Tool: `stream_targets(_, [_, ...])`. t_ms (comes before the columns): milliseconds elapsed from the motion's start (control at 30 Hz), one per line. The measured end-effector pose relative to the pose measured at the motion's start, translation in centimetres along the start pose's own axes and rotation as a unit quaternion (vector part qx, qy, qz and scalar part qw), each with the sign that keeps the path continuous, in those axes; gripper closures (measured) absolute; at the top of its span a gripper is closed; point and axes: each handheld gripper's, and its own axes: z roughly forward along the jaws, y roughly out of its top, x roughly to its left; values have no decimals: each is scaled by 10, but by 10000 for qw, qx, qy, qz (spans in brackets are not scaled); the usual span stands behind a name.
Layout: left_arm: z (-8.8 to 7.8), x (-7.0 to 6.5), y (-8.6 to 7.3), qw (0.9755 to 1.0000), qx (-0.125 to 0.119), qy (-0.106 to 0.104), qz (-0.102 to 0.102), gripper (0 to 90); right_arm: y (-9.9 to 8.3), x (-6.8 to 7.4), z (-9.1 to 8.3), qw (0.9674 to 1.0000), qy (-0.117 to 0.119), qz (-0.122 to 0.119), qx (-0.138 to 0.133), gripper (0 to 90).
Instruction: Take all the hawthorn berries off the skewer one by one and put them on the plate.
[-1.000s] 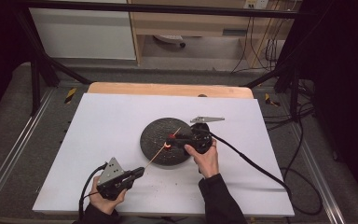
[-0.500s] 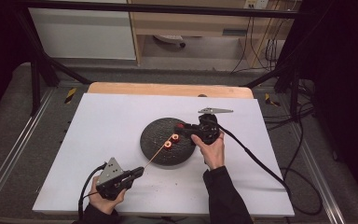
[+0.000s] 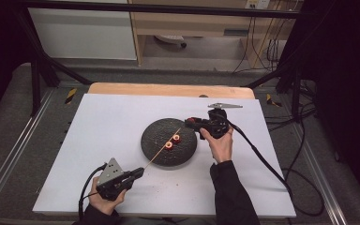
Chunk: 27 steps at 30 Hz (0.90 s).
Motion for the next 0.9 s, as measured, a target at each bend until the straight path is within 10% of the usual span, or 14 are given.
stream_targets(900, [-1, 3, 0, 10000, 10, 47, -48, 881, -74, -5, 59, 9942, -156, -283, 1028, 597])
